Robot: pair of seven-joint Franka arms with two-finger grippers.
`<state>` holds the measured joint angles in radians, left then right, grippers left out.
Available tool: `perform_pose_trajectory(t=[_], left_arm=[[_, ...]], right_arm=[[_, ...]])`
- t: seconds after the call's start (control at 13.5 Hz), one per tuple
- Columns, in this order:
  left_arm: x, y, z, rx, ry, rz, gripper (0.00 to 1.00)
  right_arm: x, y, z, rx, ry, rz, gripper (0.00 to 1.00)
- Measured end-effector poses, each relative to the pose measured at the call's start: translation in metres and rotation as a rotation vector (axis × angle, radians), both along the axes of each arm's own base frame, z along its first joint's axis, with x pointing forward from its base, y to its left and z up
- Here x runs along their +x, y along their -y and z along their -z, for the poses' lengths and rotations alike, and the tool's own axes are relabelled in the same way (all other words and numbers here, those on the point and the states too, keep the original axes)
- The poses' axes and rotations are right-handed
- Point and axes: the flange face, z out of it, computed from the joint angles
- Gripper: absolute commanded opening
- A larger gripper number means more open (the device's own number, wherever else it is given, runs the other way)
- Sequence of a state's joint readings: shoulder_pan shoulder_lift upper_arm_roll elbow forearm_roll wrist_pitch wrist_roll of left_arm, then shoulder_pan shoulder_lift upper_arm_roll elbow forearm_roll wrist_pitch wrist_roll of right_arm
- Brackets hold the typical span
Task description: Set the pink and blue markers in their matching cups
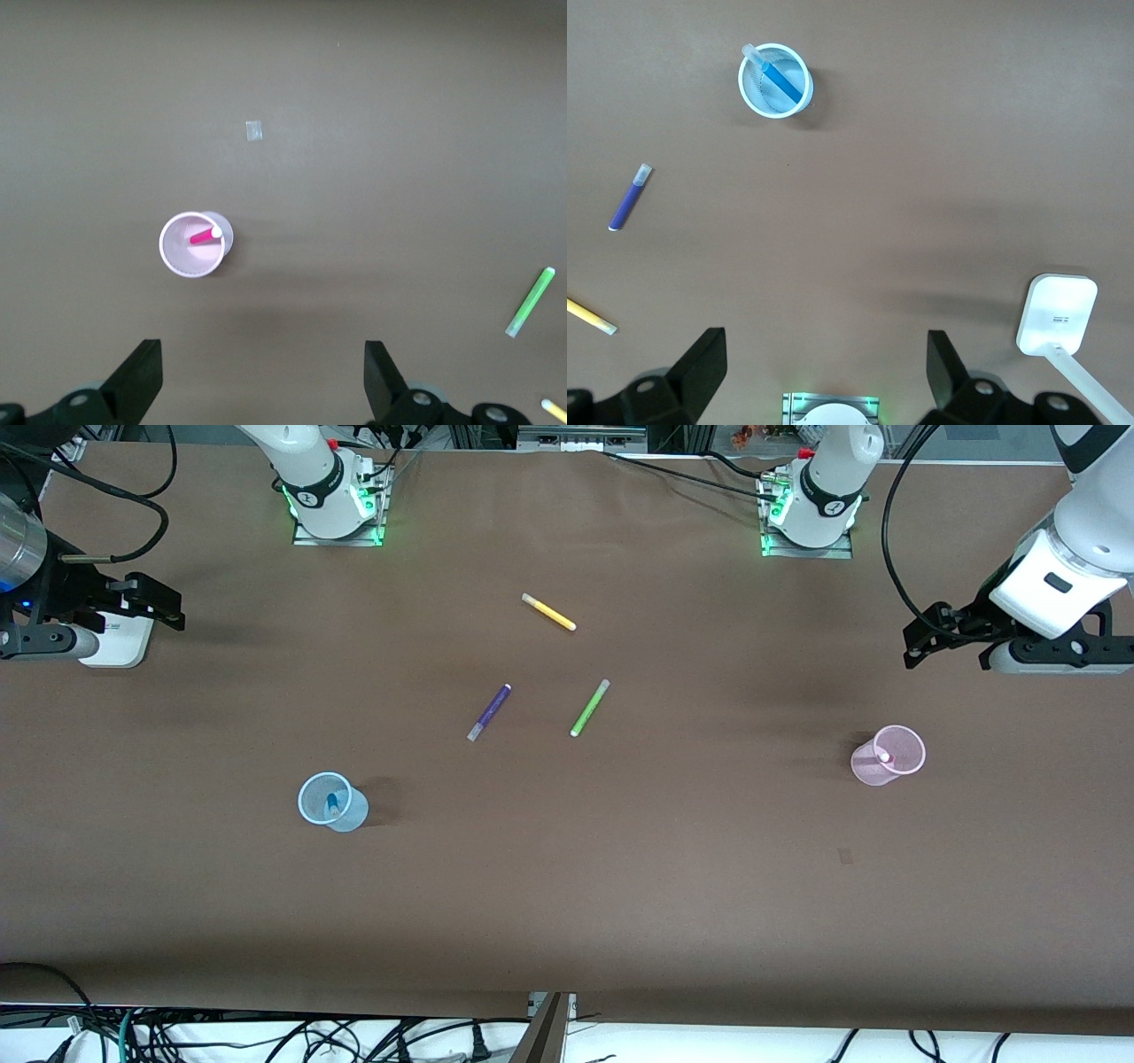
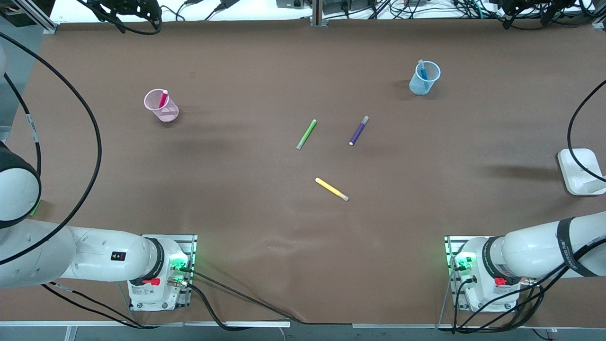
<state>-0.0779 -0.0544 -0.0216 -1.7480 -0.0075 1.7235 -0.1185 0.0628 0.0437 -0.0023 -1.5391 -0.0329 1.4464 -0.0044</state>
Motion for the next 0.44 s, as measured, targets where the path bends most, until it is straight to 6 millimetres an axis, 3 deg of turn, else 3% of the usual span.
perform_pose_trajectory(t=[0.44], left_arm=[[0.0034,-0.0022,0.0074,0.001,-0.015,0.002,1.00]], right_arm=[[0.0000,0.0001,-0.0004,0.000,0.001,0.000,1.00]])
